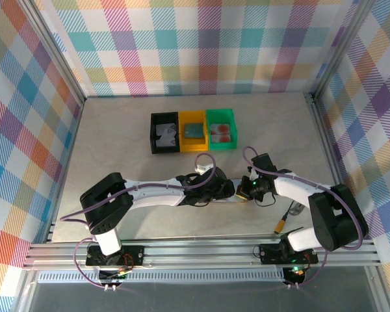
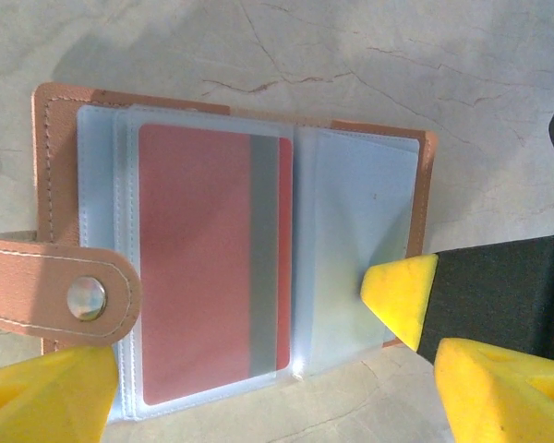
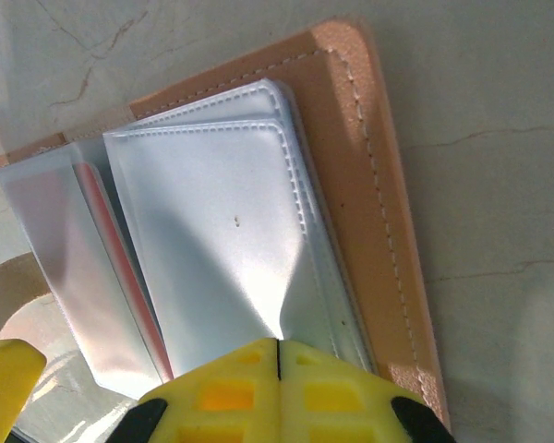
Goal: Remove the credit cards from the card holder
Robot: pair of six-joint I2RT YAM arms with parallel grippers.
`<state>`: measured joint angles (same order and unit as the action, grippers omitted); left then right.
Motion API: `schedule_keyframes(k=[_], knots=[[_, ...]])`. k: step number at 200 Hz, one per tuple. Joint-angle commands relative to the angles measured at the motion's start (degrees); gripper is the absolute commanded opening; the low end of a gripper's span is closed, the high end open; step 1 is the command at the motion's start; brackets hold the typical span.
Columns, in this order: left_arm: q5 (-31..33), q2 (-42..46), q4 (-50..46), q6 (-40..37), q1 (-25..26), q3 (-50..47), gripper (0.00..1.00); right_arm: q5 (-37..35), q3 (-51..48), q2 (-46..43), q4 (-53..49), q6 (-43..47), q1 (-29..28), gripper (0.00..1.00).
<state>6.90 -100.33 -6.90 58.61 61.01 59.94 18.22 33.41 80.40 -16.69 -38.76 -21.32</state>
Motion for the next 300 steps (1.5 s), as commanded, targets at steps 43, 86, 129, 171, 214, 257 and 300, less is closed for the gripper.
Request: schedule_keyframes(k=[43, 86, 129, 171, 214, 257, 300], knots=[[-1.38, -2.01, 2.44, -0.62, -0.36, 1.14, 0.89, 0.94, -0.98, -1.12, -0.28, -0.87, 0.23, 0.00], [-2.37, -3.17, 2.93, -0.43, -0.37, 1.58, 0.89, 1.29, -1.08, -0.95, -0.01, -0.96, 0.24, 0.00], [-1.57, -3.24, 1.80, -0.87, -0.37, 1.67, 0.89, 1.21, -1.17, -1.43, -0.35, -0.78, 0.25, 0.00], [-0.98, -3.38, 0.18, -1.38, -0.11, 1.84, 0.89, 1.07, -1.46, -1.47, -0.22, -0.88, 0.23, 0.00], [0.36, -2.76, -1.35, -2.53, 0.16, 2.21, 0.88, 1.12, -1.42, -1.23, -0.04, -0.79, 0.27, 0.00], [-0.04, -3.31, -0.94, -2.40, 0.25, 2.46, 0.89, 1.27, -1.37, -1.39, -0.09, -0.88, 0.25, 0.00], [-0.78, -4.11, -0.41, -2.18, 0.33, 2.72, 0.89, 1.38, -1.46, -1.29, 0.17, -0.96, 0.23, 0.00]])
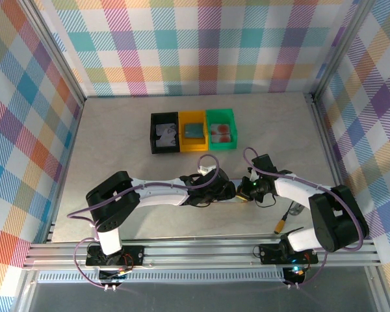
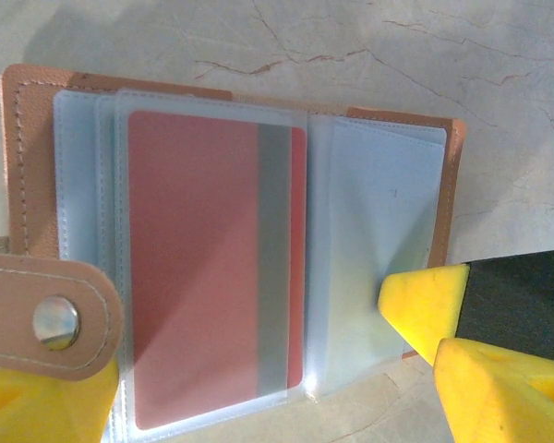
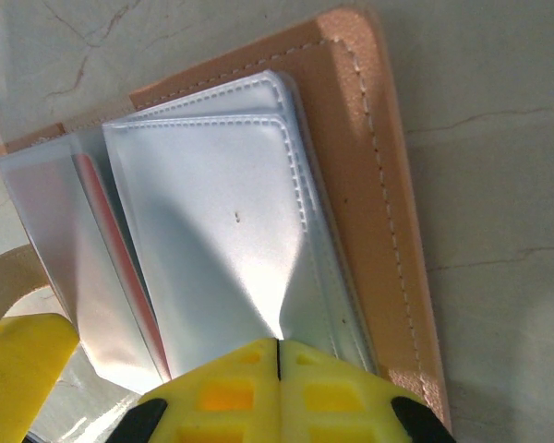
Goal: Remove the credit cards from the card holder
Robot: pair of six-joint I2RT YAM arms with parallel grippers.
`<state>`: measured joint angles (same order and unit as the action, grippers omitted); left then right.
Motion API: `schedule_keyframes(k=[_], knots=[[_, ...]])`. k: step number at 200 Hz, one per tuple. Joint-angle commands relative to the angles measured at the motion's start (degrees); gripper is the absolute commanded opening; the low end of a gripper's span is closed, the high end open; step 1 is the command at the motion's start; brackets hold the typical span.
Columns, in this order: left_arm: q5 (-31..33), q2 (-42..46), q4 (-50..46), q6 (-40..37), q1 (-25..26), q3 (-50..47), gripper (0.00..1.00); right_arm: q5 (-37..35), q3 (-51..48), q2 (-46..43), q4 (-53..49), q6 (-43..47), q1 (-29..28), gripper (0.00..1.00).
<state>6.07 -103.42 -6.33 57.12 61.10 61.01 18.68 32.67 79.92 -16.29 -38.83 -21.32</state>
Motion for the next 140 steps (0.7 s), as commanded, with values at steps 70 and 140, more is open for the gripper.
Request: schedule_keyframes(k=[70, 140], knots=[[-0.35, -1.17, 0.15, -0.39, 0.42, 1.32, 0.88, 1.10, -0.76, -0.64, 0.13, -0.99, 0.29, 0.00], [-1.58, -1.16, 2.54, 0.05, 0.47, 1.21, 0.89, 1.19, -0.89, -0.64, 0.38, -1.01, 0.24, 0.00]])
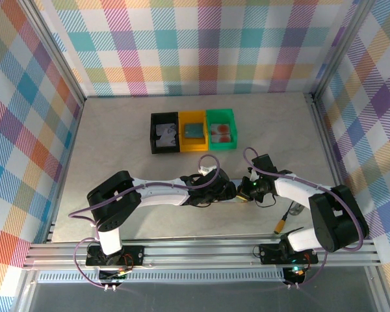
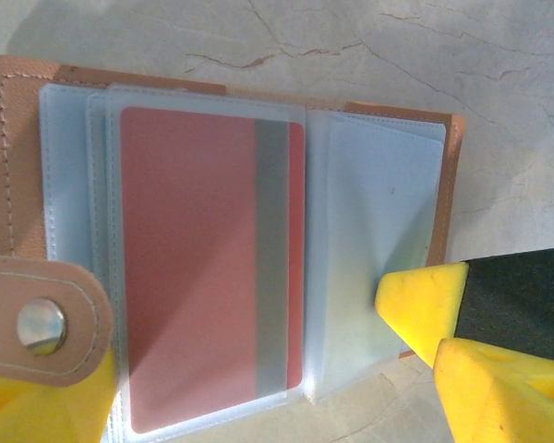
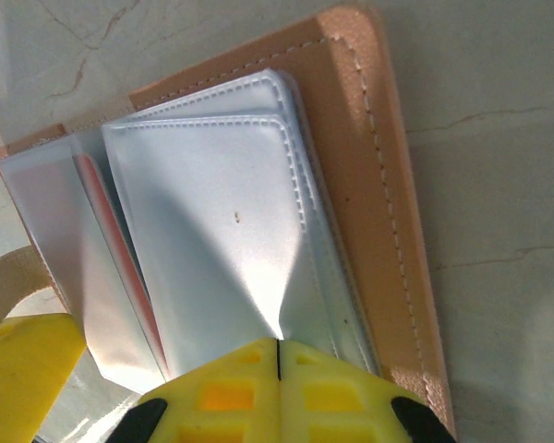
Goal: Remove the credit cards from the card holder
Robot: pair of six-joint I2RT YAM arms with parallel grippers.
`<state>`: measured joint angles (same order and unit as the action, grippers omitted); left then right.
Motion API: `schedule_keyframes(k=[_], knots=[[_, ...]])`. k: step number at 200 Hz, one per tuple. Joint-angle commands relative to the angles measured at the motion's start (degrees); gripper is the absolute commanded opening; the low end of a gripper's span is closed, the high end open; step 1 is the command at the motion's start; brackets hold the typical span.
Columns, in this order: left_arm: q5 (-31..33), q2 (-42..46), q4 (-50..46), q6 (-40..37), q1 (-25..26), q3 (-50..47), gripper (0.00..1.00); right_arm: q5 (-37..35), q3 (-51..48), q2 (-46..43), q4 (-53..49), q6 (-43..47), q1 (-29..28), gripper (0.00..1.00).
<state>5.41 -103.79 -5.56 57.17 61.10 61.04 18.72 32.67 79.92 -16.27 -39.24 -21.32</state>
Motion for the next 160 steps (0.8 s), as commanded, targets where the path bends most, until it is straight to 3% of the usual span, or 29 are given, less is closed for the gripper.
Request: schedule_keyframes(k=[1, 160], knots=[[-0.93, -0.80, 1.78, 0.07, 0.44, 1.19, 0.89, 1.14, -0.89, -0.64, 0.36, -0.59, 0.24, 0.00], [-2.35, 3.49, 6.40, 1.54, 0.33, 0.83, 0.88, 1.38, -1.55, -0.86, 0.97, -0.66, 0.25, 0.00]])
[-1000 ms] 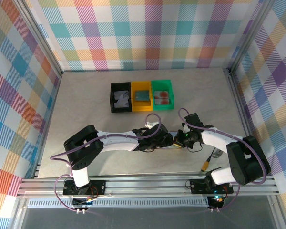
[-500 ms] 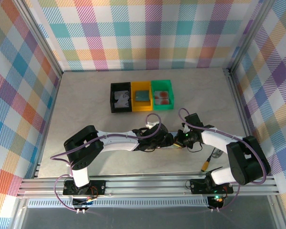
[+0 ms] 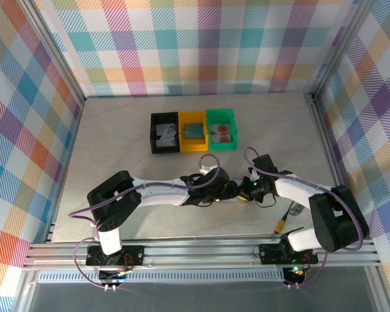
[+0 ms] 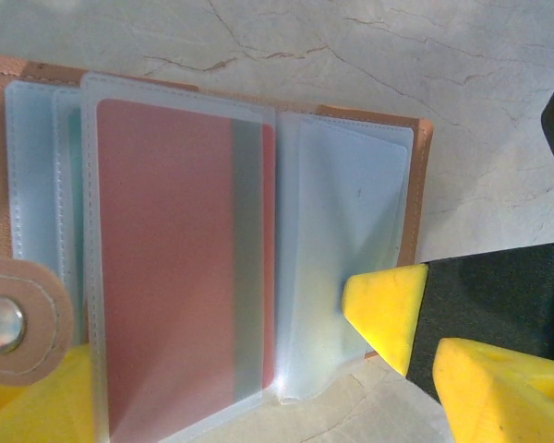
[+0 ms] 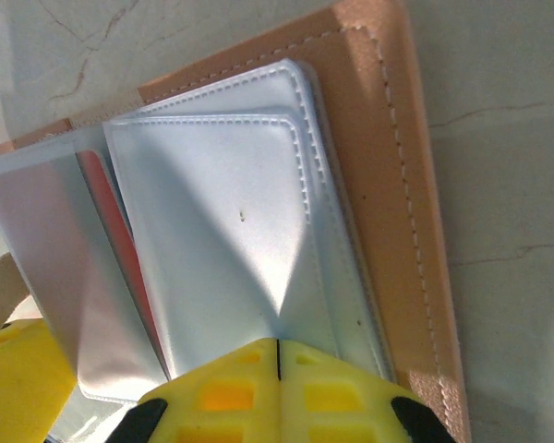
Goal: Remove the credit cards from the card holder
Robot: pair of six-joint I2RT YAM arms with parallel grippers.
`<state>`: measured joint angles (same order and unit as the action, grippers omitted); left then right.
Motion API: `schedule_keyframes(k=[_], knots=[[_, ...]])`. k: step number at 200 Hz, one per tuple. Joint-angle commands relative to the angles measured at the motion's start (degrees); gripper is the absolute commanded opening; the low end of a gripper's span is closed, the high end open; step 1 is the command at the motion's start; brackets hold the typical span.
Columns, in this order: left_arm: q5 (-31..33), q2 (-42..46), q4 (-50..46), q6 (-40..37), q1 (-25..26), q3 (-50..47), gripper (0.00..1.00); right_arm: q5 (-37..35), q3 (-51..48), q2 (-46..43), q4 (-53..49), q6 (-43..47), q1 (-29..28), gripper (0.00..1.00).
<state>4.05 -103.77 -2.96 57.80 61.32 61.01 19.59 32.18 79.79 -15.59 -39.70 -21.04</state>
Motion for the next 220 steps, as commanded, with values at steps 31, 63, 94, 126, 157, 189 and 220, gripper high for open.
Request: schedule_keyframes(k=[31, 63, 94, 126, 157, 189, 220], knots=[[-0.87, 3.76, 4.57, 1.34, 0.12, 1.17, 0.89, 0.49, -0.90, -1.21, 0.01, -0.20, 0.02, 0.00], [-0.75, 4.19, 6.03, 1.61, 0.12, 1.20, 0.89, 0.53, -0.90, -1.26, -0.08, -0.02, -0.03, 0.00], [-0.90, 5.16, 7.59, 1.70, 0.12, 0.73, 0.89, 0.49, -1.19, -1.57, -0.01, -0.18, -0.03, 0.00], [-1.40, 5.58, 10.03, 2.19, 0.12, 0.12, 0.89, 0.36, -1.17, -1.83, -0.13, -0.20, -0.04, 0.00], [-1.76, 5.36, 12.19, 2.93, 0.12, 0.16, 0.89, 0.53, -1.23, -1.92, 0.07, -0.29, -0.06, 0.00], [-2.69, 4.89, 14.54, 3.92, 0.12, 0.20, 0.89, 0.53, -1.32, -2.42, -0.22, -0.20, -0.05, 0.00], [-3.40, 4.38, 16.88, 5.19, 0.03, 0.24, 0.89, 0.26, -1.53, -3.32, -0.39, -0.07, -0.06, 0.00]])
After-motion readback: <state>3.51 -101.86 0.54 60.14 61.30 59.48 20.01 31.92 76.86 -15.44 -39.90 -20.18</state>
